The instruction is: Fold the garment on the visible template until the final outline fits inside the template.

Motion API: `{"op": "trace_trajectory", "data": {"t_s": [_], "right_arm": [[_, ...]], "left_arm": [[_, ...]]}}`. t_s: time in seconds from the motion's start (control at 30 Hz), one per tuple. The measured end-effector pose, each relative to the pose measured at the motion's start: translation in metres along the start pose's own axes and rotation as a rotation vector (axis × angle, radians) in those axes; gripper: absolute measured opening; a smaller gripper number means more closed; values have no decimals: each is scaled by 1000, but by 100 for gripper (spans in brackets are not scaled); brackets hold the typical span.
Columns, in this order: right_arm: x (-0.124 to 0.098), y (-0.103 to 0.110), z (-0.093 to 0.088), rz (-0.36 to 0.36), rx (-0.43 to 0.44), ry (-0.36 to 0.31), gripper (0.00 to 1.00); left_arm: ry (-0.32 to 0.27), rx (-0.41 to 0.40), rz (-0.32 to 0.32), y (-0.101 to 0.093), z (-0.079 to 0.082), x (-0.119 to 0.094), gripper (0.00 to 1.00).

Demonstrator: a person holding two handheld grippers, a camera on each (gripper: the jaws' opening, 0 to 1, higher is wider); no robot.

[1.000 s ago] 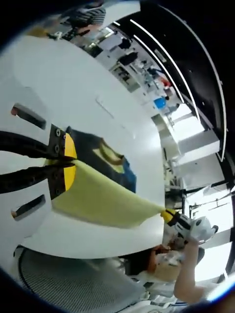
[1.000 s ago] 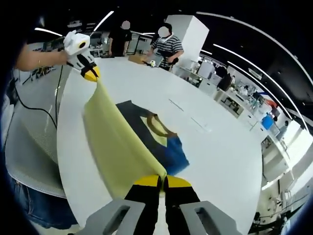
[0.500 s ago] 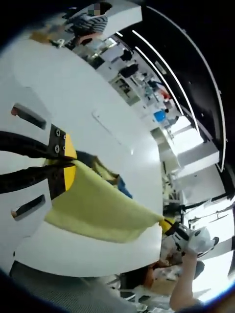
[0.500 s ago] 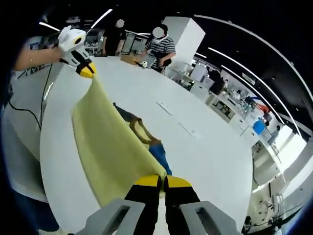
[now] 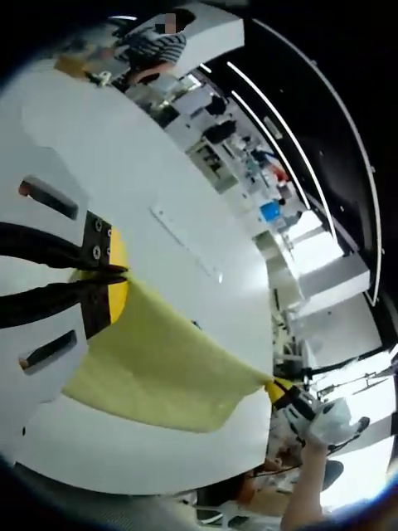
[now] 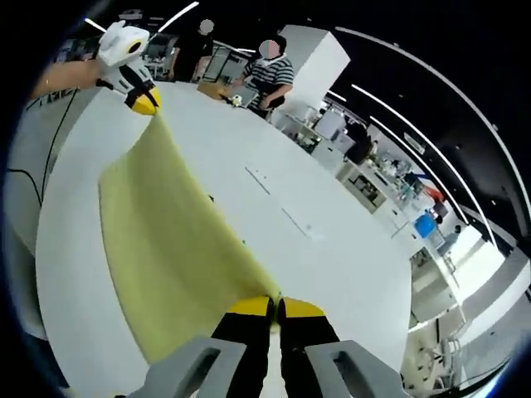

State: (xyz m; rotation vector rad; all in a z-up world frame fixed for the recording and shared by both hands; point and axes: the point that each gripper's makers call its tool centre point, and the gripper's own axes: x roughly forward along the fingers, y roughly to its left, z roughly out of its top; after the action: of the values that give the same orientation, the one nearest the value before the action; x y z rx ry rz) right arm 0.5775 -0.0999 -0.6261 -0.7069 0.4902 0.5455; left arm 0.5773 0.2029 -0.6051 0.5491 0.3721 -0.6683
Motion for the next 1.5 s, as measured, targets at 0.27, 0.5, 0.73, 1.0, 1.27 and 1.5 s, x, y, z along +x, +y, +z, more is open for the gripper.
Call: {"op": "trace_trajectory", "data": {"t_s": [0.27, 0.5, 0.73, 1.0, 1.27, 1.5], "right_arm": [[34, -7, -13, -39, -22, 65, 0], [64, -8, -21, -41, -10, 90, 0], [92, -2, -37, -11, -12, 137, 0], [119, 6, -55, 53, 38, 163, 0], [129, 9, -62, 80, 110, 163, 1], [128, 9, -64, 95, 222, 149, 4]], "left_arm": [[37, -33, 8, 9, -10, 34, 0], [82, -80, -2, 16, -32, 60, 0], [141, -89, -24, 15, -56, 88, 0], [216, -46, -40, 13, -83, 109, 1], [252, -6, -59, 13, -100, 118, 1], [257, -14, -53, 17, -102, 116, 5]]}}
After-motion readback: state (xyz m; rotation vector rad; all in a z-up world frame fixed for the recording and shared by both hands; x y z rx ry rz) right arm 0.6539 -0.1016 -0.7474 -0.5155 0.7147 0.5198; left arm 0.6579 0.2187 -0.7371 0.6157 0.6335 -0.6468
